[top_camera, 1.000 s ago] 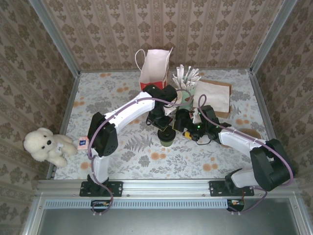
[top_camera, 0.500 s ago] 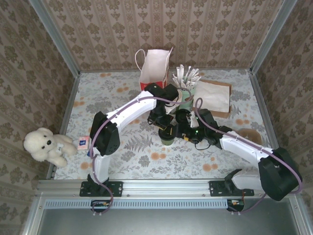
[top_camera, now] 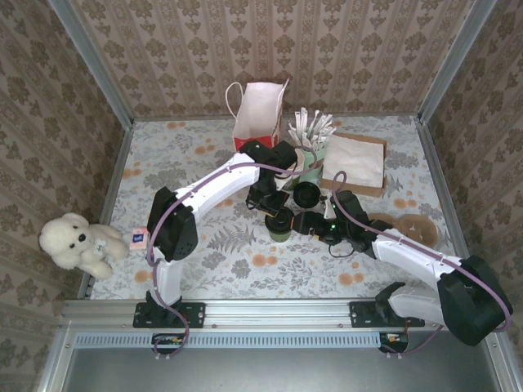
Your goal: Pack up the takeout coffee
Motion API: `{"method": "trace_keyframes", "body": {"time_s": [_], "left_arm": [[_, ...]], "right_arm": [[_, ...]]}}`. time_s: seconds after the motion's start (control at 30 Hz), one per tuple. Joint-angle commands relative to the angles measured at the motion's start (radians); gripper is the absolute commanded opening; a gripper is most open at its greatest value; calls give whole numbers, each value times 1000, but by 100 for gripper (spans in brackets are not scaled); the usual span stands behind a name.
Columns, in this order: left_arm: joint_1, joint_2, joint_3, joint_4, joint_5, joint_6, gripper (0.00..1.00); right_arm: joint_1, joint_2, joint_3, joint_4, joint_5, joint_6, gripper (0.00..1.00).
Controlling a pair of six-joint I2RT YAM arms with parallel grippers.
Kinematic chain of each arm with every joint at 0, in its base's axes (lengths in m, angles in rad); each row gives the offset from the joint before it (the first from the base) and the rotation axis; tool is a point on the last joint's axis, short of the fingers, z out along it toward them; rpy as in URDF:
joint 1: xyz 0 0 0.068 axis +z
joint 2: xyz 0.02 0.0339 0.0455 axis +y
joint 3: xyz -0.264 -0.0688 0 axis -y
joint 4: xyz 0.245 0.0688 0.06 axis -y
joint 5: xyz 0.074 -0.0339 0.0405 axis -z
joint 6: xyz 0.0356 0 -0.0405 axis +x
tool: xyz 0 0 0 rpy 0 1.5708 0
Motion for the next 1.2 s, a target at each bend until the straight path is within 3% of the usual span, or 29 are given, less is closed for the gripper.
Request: {"method": "trace_keyframes", "body": {"time_s": [0.0, 0.23, 0.4, 0.7, 0.9, 1.17], "left_arm": [[-4, 14, -30, -2, -11, -25, 0], [-3, -6, -184, 101, 28, -33, 0], [-8, -10, -260, 156, 60, -53, 0], [7, -47, -101, 75, -59, 45, 0], [-9, -13, -19, 30, -52, 85, 0], [-24, -2, -33, 55, -34, 77, 0]], "right_arm": [[10, 37, -20, 4, 23, 11, 87], [14, 87, -32, -48, 137, 58, 86], [14, 107, -36, -87, 123, 51, 86], [-65, 29, 62, 13, -14, 110, 89], [-95, 115, 126, 1, -30, 85, 88], [-92, 238, 149, -7, -38, 56, 87]]}}
